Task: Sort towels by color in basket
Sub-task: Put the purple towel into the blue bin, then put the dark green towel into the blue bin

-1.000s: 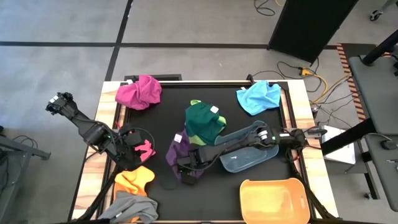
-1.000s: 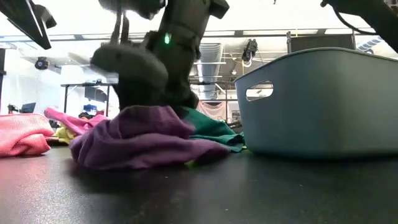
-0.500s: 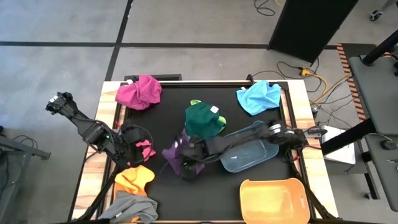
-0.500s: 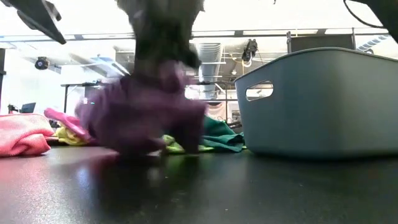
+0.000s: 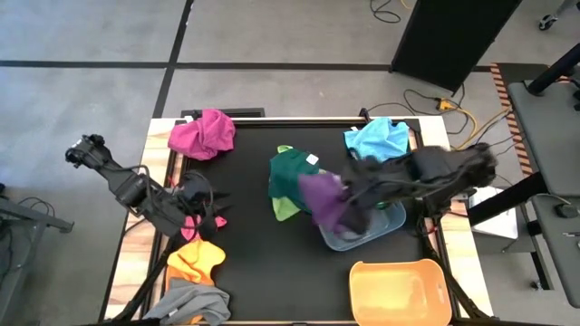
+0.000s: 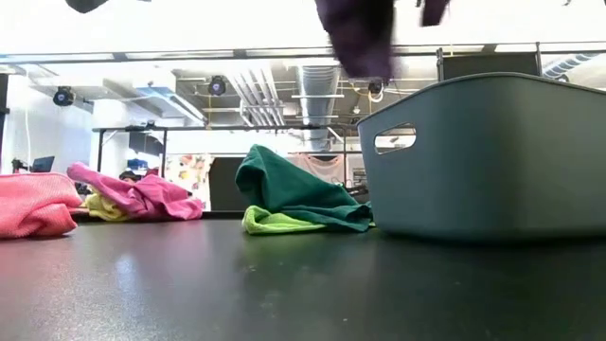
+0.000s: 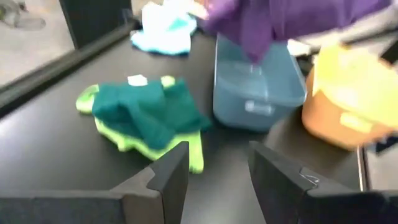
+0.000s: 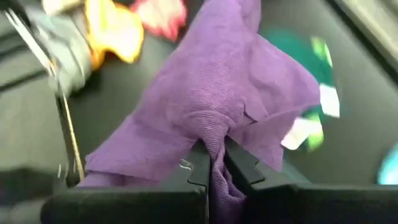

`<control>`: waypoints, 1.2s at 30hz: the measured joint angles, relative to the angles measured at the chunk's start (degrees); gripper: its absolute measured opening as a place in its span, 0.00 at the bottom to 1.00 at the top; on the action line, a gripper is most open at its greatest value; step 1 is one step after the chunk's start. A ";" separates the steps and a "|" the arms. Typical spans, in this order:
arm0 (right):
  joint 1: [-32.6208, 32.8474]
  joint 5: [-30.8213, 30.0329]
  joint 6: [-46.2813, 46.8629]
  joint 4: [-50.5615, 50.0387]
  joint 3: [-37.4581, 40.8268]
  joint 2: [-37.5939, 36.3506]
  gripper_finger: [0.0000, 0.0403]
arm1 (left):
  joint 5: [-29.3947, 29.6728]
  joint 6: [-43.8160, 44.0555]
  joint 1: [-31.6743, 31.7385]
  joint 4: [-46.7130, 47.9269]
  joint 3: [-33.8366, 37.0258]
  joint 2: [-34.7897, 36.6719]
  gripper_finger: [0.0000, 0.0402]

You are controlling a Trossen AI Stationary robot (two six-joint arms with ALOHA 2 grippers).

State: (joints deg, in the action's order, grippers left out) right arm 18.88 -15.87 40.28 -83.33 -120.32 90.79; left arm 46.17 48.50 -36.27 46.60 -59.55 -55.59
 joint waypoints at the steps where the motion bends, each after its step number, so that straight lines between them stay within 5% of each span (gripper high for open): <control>1: 0.35 1.28 1.95 -3.76 0.42 -1.04 0.03 | 1.23 -0.22 0.01 -0.28 -0.69 0.00 0.37; 11: -0.53 5.20 2.57 -5.89 22.32 -7.17 0.03 | 8.68 0.42 0.00 -1.24 -6.30 -0.26 0.37; 20: -3.77 11.07 -1.75 25.11 42.95 -2.51 0.03 | 10.21 1.53 0.07 -4.18 -6.79 -2.07 0.37; 26: -4.29 11.44 -0.74 28.97 46.35 4.04 0.05 | 5.07 3.10 -0.01 -3.71 -6.80 -2.10 0.37; 36: -4.96 13.20 0.05 19.91 39.87 4.04 0.49 | -3.34 5.78 0.00 4.16 -5.96 -1.13 0.37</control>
State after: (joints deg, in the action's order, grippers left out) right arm 13.92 -2.67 40.33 -63.42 -80.45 94.83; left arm 42.83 54.28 -36.27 50.76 -65.52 -56.72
